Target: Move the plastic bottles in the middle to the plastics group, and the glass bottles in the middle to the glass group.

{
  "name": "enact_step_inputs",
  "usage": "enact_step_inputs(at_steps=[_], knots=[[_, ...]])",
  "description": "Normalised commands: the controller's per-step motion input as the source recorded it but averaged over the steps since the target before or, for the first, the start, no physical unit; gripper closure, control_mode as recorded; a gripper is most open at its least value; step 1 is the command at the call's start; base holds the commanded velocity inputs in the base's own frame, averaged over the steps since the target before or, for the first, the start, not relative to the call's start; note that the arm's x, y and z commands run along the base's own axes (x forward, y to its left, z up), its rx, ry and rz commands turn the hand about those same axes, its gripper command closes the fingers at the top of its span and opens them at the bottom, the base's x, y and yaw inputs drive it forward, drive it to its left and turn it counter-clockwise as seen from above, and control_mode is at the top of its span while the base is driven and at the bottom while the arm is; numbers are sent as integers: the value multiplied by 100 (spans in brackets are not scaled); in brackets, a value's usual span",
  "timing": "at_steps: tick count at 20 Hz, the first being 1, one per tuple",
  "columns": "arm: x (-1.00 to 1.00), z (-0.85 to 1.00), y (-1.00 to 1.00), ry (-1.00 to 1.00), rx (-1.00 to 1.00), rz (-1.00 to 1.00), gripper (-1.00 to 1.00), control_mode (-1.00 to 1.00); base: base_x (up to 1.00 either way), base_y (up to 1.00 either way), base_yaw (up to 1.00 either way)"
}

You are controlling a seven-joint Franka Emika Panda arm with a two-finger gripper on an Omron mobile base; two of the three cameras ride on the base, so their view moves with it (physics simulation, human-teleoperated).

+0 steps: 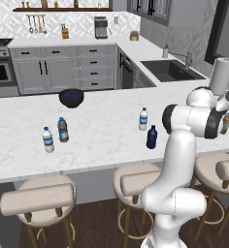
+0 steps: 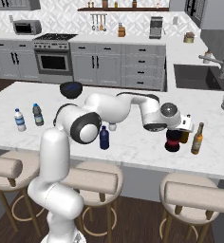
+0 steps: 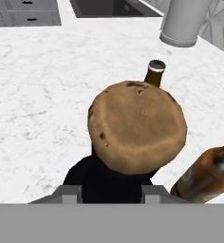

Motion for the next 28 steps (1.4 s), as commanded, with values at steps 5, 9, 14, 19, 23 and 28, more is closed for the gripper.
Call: enact_step_inputs(at_steps=[5,9,14,19,23,28], knots=[[0,0,0,0,0,0,-100,-100,0,0,0],[0,0,0,0,0,0,-100,-100,0,0,0],[0,6,0,0,0,0,-100,-100,0,0,0],[-14,36,19,0,0,0,-100,-100,0,0,0],[-29,58,64,-7,0,0,-100,-100,0,0,0],[-32,65,65,0,-1,1,-100,-100,0,0,0]])
